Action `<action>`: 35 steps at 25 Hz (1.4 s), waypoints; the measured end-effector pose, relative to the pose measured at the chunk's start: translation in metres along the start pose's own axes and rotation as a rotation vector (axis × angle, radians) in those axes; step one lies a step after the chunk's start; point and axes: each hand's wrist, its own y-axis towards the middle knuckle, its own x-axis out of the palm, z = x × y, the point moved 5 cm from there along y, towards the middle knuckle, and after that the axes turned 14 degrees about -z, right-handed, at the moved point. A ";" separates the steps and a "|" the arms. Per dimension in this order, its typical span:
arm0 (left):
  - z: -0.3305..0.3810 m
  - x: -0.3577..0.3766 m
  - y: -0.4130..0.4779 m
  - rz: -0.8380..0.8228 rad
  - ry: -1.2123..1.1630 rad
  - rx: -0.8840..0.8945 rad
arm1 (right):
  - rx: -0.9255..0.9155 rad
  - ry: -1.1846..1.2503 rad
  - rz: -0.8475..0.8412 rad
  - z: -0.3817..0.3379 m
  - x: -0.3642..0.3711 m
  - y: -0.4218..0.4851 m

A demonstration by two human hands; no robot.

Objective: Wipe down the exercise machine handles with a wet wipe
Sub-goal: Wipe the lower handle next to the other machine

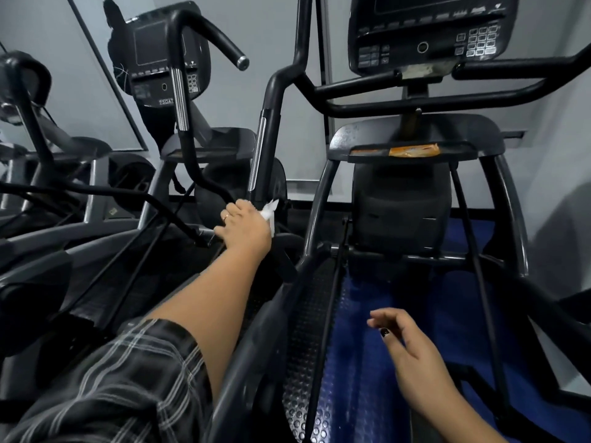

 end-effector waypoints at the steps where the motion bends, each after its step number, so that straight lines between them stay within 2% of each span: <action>1: 0.002 -0.006 0.008 -0.016 -0.069 0.013 | -0.003 0.002 0.003 0.000 0.000 0.003; 5: -0.006 -0.003 0.034 -0.230 -0.436 0.065 | -0.022 0.000 -0.039 -0.007 0.011 0.013; 8: -0.011 -0.003 0.032 -0.241 -0.477 0.065 | -0.032 0.016 -0.074 -0.010 0.015 0.011; 10: -0.015 -0.004 0.023 -0.216 -0.368 0.039 | -0.028 0.022 -0.069 -0.009 0.011 0.006; 12: -0.020 -0.002 0.007 -0.258 -0.272 0.002 | -0.017 0.039 -0.046 -0.006 0.004 0.002; 15: -0.032 0.004 -0.011 -0.419 -0.243 -0.051 | -0.018 0.054 -0.045 -0.005 0.004 -0.001; 16: -0.031 0.009 -0.011 -0.467 -0.203 -0.013 | -0.019 0.061 -0.058 -0.006 0.006 -0.004; 19: -0.021 0.014 -0.023 -0.655 0.206 0.074 | -0.016 0.081 -0.084 -0.003 0.015 -0.009; 21: -0.024 0.020 -0.032 -0.723 0.355 0.055 | -0.011 0.087 -0.088 0.000 0.016 -0.013; 23: -0.041 0.029 -0.028 -0.724 0.363 0.020 | -0.001 0.091 -0.095 0.003 0.015 -0.018; 26: -0.065 0.025 -0.052 -0.677 0.323 -0.139 | -0.023 0.094 -0.083 -0.001 0.012 -0.025; 28: -0.077 0.018 -0.066 -0.561 0.455 -0.200 | -0.037 0.084 -0.076 -0.003 0.011 -0.027; 31: -0.081 0.014 -0.079 -0.375 0.570 -0.149 | -0.044 0.086 -0.090 -0.008 0.013 -0.029; 35: -0.080 0.029 -0.084 -0.329 0.241 -0.156 | -0.044 0.086 -0.106 -0.008 0.016 -0.030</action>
